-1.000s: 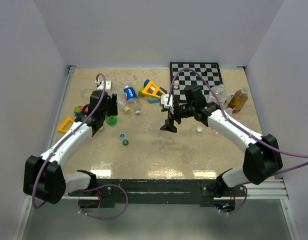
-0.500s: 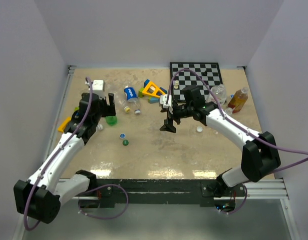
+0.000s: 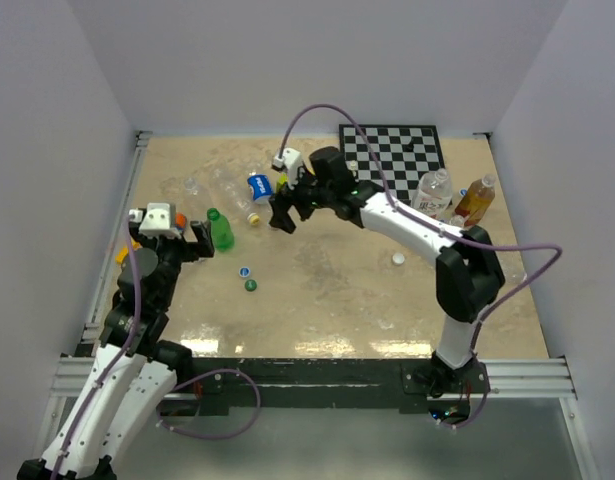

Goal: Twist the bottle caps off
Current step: Place the plastic bottle at the center of the board, then pick up the plastic bottle at the center of the board.

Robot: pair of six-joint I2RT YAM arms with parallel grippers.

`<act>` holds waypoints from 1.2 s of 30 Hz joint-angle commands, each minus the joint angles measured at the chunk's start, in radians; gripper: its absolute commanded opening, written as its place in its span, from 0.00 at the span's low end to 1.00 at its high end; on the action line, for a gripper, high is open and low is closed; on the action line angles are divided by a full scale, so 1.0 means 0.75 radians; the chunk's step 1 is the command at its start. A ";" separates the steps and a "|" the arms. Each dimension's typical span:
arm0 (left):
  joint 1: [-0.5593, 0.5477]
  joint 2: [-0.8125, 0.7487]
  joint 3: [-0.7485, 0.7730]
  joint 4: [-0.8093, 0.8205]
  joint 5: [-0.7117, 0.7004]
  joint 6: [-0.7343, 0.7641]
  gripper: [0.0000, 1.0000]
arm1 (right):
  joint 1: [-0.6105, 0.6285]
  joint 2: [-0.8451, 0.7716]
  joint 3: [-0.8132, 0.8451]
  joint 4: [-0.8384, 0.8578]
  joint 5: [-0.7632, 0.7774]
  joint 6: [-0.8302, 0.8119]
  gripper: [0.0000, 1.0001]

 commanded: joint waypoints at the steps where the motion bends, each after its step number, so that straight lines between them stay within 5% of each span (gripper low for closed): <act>1: 0.011 -0.125 -0.077 0.083 -0.085 0.008 1.00 | 0.087 0.146 0.195 0.079 0.328 0.487 0.98; 9: 0.009 -0.129 -0.079 0.079 -0.122 0.008 1.00 | 0.095 0.466 0.526 0.034 0.589 0.622 0.95; 17: 0.011 -0.129 -0.083 0.091 -0.101 0.014 1.00 | 0.097 0.666 0.680 -0.005 0.633 0.616 0.88; 36: 0.011 -0.141 -0.085 0.093 -0.079 0.016 1.00 | 0.095 0.938 0.907 -0.103 0.710 0.602 0.87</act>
